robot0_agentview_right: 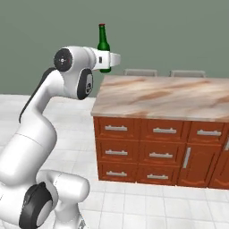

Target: Get the candle and the beer from the cabinet and move them to the dining counter.

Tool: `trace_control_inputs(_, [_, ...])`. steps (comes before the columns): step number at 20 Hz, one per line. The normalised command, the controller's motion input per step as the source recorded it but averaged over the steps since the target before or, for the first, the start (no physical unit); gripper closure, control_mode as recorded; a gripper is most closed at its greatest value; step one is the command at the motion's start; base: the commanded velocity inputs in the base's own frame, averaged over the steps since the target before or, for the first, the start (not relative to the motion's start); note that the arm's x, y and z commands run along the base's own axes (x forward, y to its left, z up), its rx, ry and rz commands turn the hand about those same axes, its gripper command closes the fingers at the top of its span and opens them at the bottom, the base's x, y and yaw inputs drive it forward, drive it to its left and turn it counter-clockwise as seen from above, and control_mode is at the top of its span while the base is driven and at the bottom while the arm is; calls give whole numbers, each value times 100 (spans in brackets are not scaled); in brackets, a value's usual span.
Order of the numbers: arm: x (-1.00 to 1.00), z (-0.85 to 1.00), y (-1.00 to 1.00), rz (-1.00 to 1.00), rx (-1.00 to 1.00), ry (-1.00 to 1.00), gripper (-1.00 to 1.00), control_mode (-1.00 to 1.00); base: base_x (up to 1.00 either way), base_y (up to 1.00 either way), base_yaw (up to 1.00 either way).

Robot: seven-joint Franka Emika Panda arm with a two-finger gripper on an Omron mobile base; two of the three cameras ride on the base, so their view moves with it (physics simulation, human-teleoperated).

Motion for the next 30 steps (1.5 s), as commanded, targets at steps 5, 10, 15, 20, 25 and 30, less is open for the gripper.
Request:
trace_control_inputs(5, [0, 0, 0, 0, 0, 0, 100, 100, 44, 90, 0])
trace_control_inputs(10, [0, 0, 0, 0, 0, 0, 100, 100, 49, 86, 0])
trace_control_inputs(15, [0, 0, 0, 0, 0, 0, 100, 100, 52, 82, 0])
trace_control_inputs(20, [0, 0, 0, 0, 0, 0, 100, 100, 58, 73, -3])
trace_control_inputs(25, [0, 0, 0, 0, 0, 0, 100, 100, 61, 65, -11])
trace_control_inputs(30, [0, 0, 0, 0, 0, 0, 100, 100, 65, 53, -22])
